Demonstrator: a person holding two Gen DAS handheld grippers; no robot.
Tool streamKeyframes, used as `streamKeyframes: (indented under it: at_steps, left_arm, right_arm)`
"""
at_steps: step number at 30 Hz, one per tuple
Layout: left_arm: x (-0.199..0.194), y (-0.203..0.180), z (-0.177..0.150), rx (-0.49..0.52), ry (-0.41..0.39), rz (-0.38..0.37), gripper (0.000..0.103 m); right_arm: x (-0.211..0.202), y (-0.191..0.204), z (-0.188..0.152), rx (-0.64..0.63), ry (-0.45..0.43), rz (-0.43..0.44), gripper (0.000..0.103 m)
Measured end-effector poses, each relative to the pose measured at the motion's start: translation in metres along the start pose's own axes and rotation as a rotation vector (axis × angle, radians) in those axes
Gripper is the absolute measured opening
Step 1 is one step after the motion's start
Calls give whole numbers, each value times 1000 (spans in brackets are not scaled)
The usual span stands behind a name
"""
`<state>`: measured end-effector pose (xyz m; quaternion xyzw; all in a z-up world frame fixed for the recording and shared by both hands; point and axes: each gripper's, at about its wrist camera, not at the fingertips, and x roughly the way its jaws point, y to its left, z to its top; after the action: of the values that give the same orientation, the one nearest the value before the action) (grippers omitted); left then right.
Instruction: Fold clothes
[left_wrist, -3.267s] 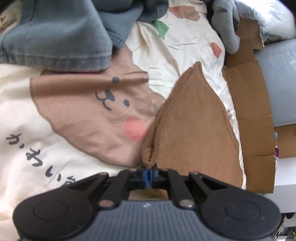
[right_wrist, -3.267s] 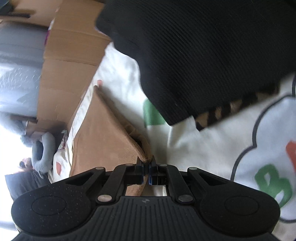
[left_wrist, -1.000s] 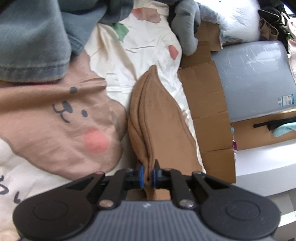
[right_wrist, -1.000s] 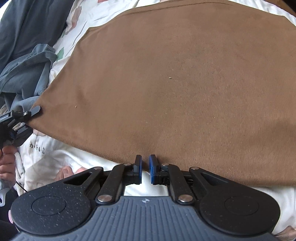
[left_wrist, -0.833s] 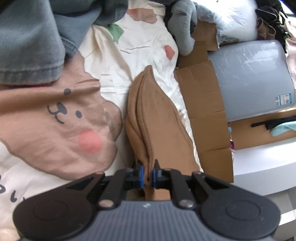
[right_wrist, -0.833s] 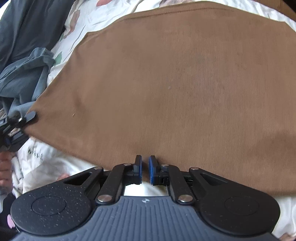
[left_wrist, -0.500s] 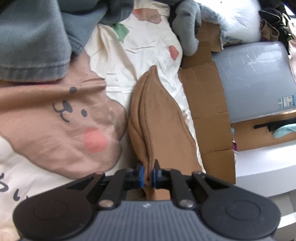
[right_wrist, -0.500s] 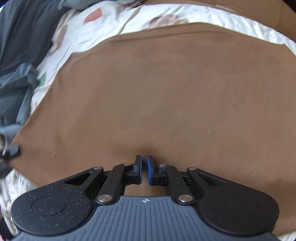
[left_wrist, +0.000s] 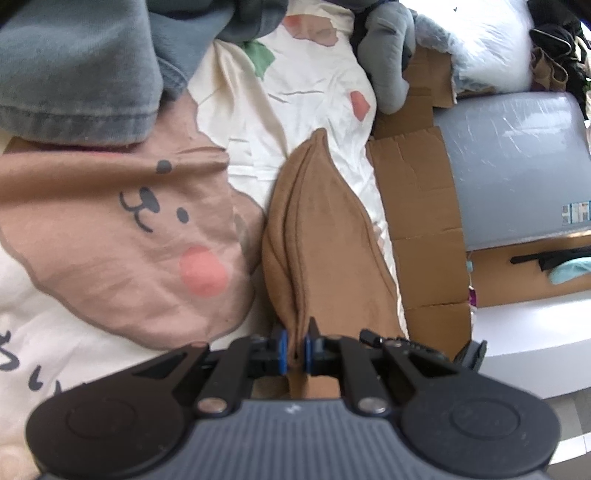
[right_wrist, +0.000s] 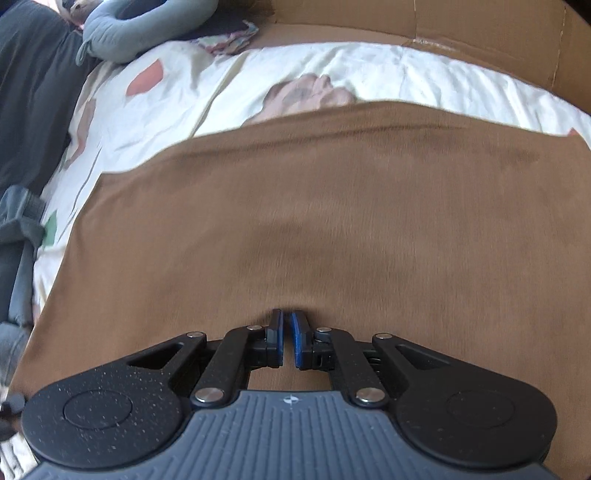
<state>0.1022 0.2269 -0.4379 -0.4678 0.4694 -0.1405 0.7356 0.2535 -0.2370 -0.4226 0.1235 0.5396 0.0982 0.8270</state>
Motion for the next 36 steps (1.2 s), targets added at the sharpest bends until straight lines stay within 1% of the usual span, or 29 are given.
streamKeyframes:
  at_steps: [11, 15, 24, 27, 29, 30, 31, 33, 36]
  left_arm:
    - [0, 3, 0, -2, 6, -4, 9]
    - [1, 2, 0, -5, 3, -5, 9]
    - [1, -3, 2, -3, 0, -17, 9]
    - [0, -8, 2, -5, -9, -24, 9]
    - [0, -12, 2, -15, -12, -24, 9]
    - [-1, -15, 3, -15, -13, -25, 9]
    - [-1, -19, 4, -10, -15, -27, 9]
    - [-2, -27, 6, -4, -22, -29, 9]
    - [-1, -40, 9, 6, -27, -28, 9]
  right_arm:
    - [23, -2, 48, 46, -90, -41, 10]
    - [34, -1, 63, 51, -107, -58, 11]
    - [49, -1, 85, 62, -150, -65, 11]
    - [50, -1, 97, 55, -135, -55, 11]
    - [46, 0, 104, 35, -119, -49, 13]
    - [41, 2, 106, 14, -117, -48, 17]
    - [35, 3, 107, -8, -120, -51, 29]
    - [21, 6, 108, -41, -133, -49, 41]
    - [1, 12, 102, -95, -120, -19, 41]
